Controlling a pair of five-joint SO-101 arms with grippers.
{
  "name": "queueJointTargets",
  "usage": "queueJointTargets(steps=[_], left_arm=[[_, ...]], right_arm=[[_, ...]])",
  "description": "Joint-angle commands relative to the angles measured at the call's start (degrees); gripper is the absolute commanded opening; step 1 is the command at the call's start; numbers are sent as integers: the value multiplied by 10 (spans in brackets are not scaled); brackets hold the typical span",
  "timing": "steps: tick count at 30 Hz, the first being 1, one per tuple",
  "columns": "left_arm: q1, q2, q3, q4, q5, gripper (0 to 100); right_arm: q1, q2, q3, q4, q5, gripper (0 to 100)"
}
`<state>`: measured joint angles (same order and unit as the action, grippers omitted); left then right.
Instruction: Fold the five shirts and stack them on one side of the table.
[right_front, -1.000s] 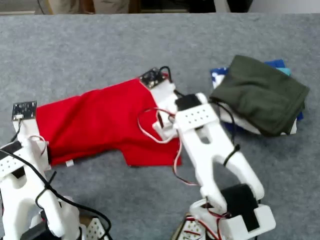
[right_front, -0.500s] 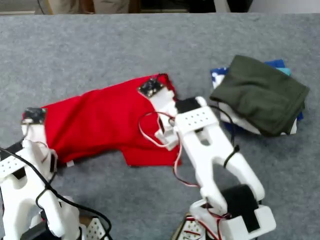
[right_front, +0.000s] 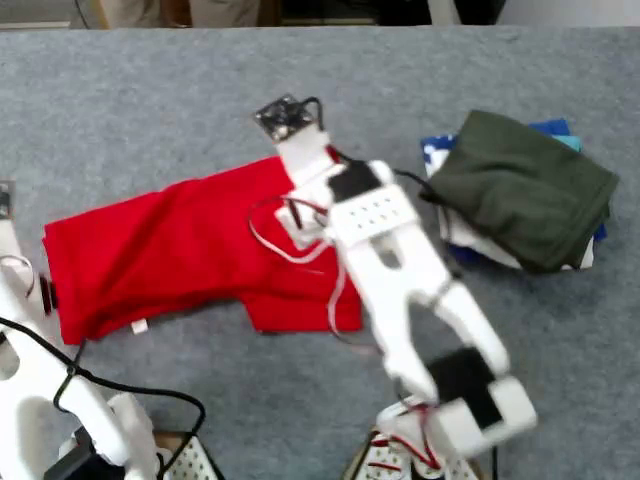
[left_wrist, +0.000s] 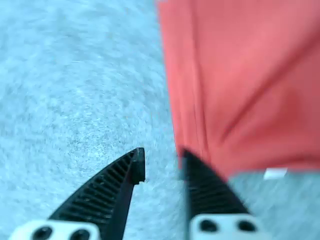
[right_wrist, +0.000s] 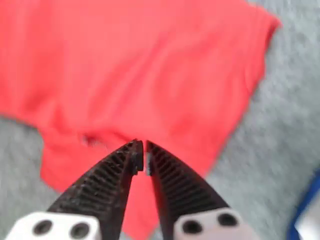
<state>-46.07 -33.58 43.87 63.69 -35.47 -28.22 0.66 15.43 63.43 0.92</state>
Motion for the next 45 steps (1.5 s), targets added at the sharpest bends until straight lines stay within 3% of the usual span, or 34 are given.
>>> queueJointTargets(steps=[1, 5, 10, 15, 22, 31, 36, 39, 45], left_arm=[[40, -8, -34, 0, 109, 50], [90, -7, -27, -2, 178, 22], [115, -7, 35, -69, 198, 23], [111, -8, 96, -112, 194, 23], [82, -9, 98, -113, 192, 24], [83, -9, 98, -114, 161, 24], [86, -7, 69, -155, 196, 24], [107, -4, 56, -199, 237, 24], [149, 106, 54, -300, 242, 24]], right_arm=[[-17, 119, -90, -33, -28, 2], [-37, 227, -179, 22, -45, 2], [-80, 286, -246, 121, -47, 2], [-116, 273, -244, 206, -47, 2], [-106, 201, -217, 259, -25, 2], [-67, 124, -121, 146, -14, 2], [7, 133, -119, -8, -6, 2], [36, 176, -145, -92, 11, 2], [53, 329, -302, -105, 10, 2]])
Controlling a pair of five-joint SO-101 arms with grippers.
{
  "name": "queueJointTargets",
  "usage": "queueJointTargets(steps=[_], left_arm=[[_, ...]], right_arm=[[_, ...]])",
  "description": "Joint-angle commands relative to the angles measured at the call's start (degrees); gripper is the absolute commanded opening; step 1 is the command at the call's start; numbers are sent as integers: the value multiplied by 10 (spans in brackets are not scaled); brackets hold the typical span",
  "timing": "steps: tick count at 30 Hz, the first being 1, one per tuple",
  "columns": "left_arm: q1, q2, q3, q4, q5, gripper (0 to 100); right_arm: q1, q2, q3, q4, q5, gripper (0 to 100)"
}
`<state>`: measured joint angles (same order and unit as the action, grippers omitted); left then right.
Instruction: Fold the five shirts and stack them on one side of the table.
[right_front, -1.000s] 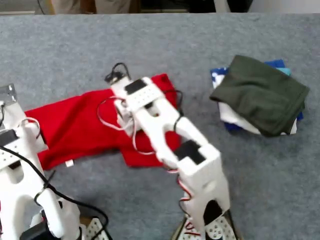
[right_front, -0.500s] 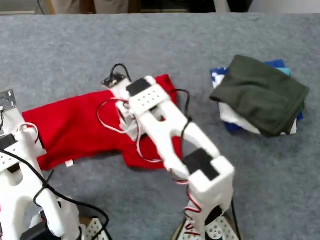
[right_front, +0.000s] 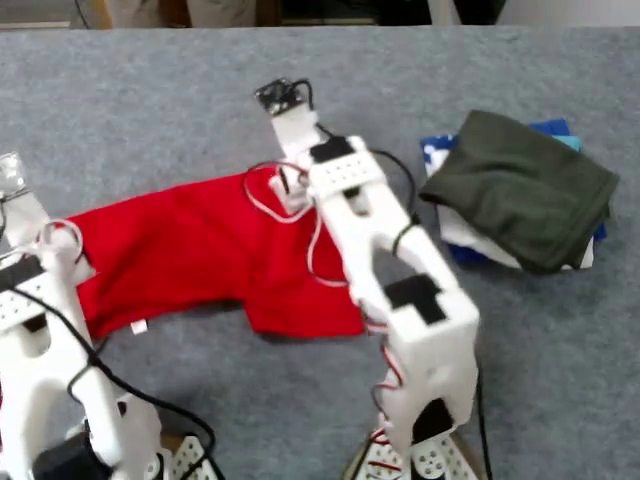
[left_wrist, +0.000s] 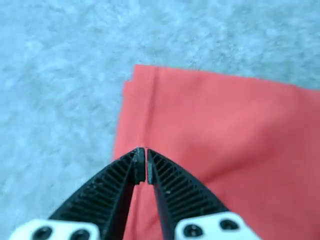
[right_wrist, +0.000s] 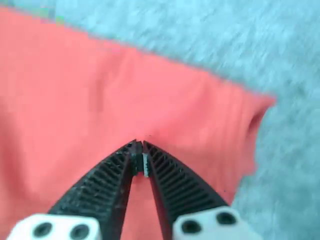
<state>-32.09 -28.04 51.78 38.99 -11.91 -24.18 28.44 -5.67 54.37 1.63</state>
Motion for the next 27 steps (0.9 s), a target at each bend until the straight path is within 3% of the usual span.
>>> queueJointTargets(steps=[1, 5, 7, 11, 16, 20, 24, 27], left_arm=[[9, 85, -25, -84, 6, 24], [-5, 231, -40, -212, 4, 24], [-22, 280, -76, -231, 4, 24], [-46, 310, -166, -179, 4, 23], [-52, 338, -215, -173, 3, 18], [-54, 338, -228, -172, 3, 18], [-54, 337, -236, -164, 3, 18], [-54, 313, -262, -64, -11, 18]], right_arm=[[16, 82, -128, -12, 3, 2], [44, 195, -286, 9, 3, 2], [63, 247, -371, 31, 3, 2], [82, 332, -543, 112, 5, 2], [63, 407, -749, 255, 7, 2], [34, 430, -902, 388, 66, 2], [20, 381, -892, 481, 95, 2], [27, 339, -898, 481, 96, 2]])
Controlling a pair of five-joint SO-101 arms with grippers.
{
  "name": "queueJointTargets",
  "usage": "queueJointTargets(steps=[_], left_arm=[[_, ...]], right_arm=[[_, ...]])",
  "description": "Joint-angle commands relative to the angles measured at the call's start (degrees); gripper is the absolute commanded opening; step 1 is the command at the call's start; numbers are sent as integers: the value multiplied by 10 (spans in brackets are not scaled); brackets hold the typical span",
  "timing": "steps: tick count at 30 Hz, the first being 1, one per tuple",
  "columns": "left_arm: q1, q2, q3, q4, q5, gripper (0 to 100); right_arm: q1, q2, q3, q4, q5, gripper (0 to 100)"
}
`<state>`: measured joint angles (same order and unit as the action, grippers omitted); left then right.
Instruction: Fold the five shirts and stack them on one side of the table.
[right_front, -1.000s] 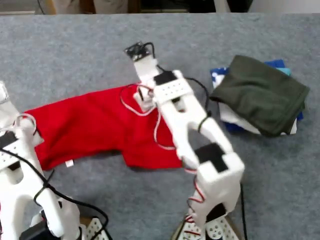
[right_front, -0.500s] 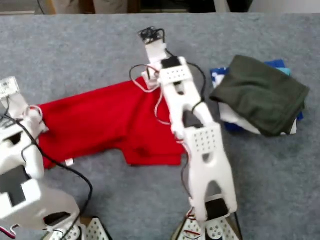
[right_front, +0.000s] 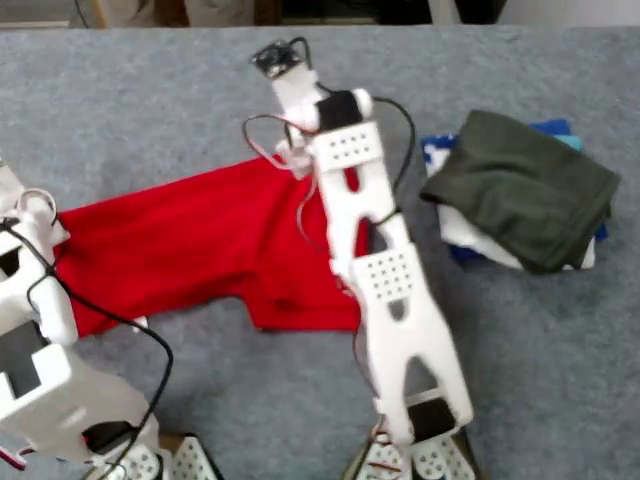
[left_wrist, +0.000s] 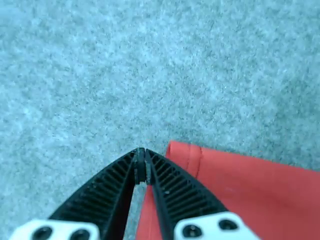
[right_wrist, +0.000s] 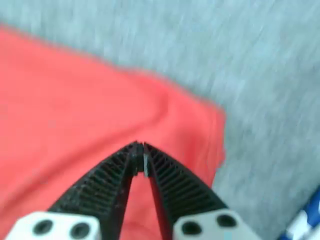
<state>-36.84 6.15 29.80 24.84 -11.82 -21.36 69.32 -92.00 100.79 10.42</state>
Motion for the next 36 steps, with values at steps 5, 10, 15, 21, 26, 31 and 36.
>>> queueJointTargets(steps=[5, 10, 15, 21, 26, 31, 36], left_arm=[[-3, -118, -55, 229, -55, 18], [-4, -243, 62, 232, -62, 18], [-4, -323, 197, 127, -62, 18], [-5, -239, 241, 32, -16, 18], [-55, -129, 146, 54, 41, 18], [-60, -58, 62, 131, 54, 18], [-61, -45, 46, 141, 54, 18]], right_arm=[[-38, -189, 43, 18, 9, 2], [-100, -341, 271, 17, 7, 2], [-143, -455, 529, 6, 10, 2], [-172, -553, 798, -92, 8, 2], [-182, -606, 981, -200, 7, 2], [-181, -608, 1084, -286, 9, 2], [-181, -572, 1106, -317, 11, 2]])
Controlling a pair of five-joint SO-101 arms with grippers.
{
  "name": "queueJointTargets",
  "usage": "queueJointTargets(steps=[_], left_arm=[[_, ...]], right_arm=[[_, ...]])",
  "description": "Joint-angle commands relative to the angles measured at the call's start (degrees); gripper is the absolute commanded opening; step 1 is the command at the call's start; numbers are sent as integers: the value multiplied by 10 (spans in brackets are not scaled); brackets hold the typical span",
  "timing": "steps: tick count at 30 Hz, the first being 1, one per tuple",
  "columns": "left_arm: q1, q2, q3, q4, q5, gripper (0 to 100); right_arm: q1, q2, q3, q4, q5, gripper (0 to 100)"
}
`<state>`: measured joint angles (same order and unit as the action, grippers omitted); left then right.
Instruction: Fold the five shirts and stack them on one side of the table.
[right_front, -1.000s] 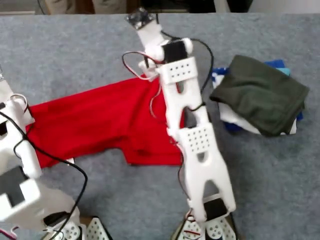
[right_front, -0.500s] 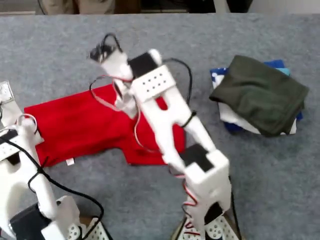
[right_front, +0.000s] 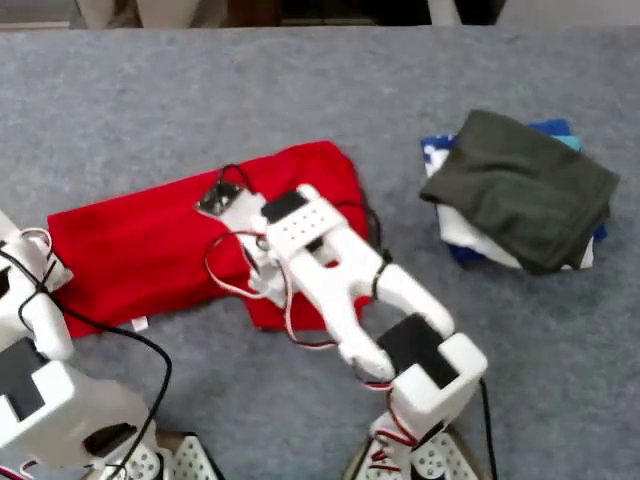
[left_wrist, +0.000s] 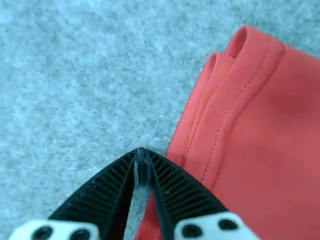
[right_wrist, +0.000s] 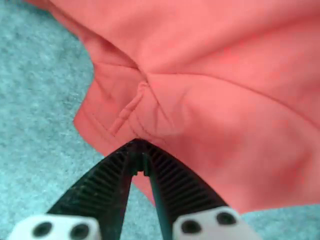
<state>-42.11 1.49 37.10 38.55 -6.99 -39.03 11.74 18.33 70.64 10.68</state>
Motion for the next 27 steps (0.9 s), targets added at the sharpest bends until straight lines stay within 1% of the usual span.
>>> queueJointTargets(steps=[1, 4, 9, 11, 13, 14, 15, 19, 23, 25, 27], left_arm=[[-8, 1, -27, 4, 5, 18], [-8, 1, -27, 4, 5, 18], [-8, 1, -27, 4, 5, 18], [-9, 1, -28, 4, 5, 18], [-10, 0, -33, 13, 4, 18], [-10, -7, -44, 35, 4, 18], [-11, -19, -64, 74, 4, 18], [10, -83, -149, 257, 3, 18], [46, -138, -186, 403, -3, 18], [61, -147, -171, 436, -18, 18], [62, -148, -137, 434, -21, 18]], right_arm=[[-5, 9, 2, -16, 9, 2], [-26, 16, 6, -11, 29, 2], [-92, 16, 11, 17, 37, 2], [-95, 8, 7, 34, 37, 2], [-82, -19, 7, 47, 37, 2], [-73, -38, 7, 52, 37, 2], [-60, -59, 7, 55, 38, 2], [-10, -148, 8, 55, 48, 2], [2, -204, 11, 76, 61, 2], [2, -212, 11, 83, 61, 2], [2, -213, 11, 87, 61, 2]])
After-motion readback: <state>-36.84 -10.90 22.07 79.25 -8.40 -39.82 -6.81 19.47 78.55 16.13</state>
